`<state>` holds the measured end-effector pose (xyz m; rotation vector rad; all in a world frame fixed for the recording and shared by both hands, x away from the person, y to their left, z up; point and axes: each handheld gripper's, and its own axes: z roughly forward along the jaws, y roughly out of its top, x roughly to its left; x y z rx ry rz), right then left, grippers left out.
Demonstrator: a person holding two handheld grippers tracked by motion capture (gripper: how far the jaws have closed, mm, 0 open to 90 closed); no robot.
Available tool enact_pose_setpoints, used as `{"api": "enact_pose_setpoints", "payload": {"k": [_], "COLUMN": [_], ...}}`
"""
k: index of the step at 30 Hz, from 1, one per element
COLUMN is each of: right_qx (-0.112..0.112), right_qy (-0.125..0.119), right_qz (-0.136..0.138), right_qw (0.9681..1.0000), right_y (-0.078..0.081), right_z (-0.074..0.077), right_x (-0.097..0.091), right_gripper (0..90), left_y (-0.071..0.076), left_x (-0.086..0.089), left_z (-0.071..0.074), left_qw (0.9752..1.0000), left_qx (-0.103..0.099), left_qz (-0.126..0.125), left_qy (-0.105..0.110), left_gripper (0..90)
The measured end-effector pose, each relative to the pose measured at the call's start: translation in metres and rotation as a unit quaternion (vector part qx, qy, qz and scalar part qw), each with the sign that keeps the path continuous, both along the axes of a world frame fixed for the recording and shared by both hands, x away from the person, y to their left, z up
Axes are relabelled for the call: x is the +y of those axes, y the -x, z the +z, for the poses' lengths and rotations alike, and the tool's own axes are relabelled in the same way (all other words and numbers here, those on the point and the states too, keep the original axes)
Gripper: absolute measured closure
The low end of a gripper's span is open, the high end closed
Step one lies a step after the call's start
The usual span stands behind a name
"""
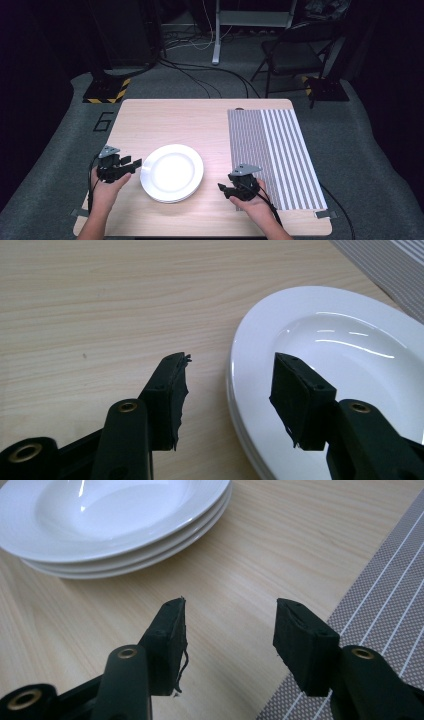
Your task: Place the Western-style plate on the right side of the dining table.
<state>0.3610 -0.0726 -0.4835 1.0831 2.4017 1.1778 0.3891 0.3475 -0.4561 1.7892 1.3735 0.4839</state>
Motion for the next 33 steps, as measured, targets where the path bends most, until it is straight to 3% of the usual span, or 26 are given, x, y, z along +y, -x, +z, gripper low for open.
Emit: {"api": "enact_pose_setpoints", "payload": {"k": [2, 7, 13, 19, 24, 26, 27, 33], "right_qx": [-0.002, -0.009, -0.001, 0.010, 0.013, 0.012, 0.024, 0.028], "right_qy": [-0.006, -0.006, -0.010, -0.002, -0.015, -0.022, -0.033, -0.041], "right_qz": [-0.005, -0.013, -0.014, -0.009, -0.014, -0.013, -0.011, -0.017], "right_qw": [1.0000, 0.9999, 0.9999, 0.9999, 0.9997, 0.9996, 0.9991, 0.9986], "right_y": [-0.002, -0.007, -0.012, -0.015, -0.020, -0.021, -0.023, -0.025], "right_z": [0.002, 0.001, -0.004, -0.008, -0.009, -0.009, -0.010, -0.010], "right_x": [0.001, 0.007, 0.012, 0.018, 0.022, 0.023, 0.023, 0.022], "right_gripper": [47.7, 46.6, 49.6, 54.3, 56.6, 57.1, 57.7, 59.2], "left_y": [0.000, 0.004, 0.009, 0.014, 0.013, 0.012, 0.013, 0.013], "left_x": [-0.003, -0.004, -0.002, -0.001, -0.001, 0.002, 0.002, 0.006], "left_z": [0.000, -0.006, -0.013, -0.015, -0.021, -0.023, -0.023, -0.024], "left_qw": [1.0000, 0.9998, 0.9998, 0.9993, 0.9959, 0.9944, 0.9938, 0.9901], "left_qx": [-0.002, 0.003, 0.004, 0.023, 0.042, 0.054, 0.059, 0.067], "left_qz": [-0.001, -0.002, -0.006, -0.017, 0.003, -0.001, 0.001, 0.000], "left_qy": [-0.001, 0.021, 0.018, 0.026, 0.080, 0.091, 0.094, 0.123], "left_gripper": [47.6, 46.1, 45.5, 52.9, 57.6, 59.1, 61.1, 64.7]}}
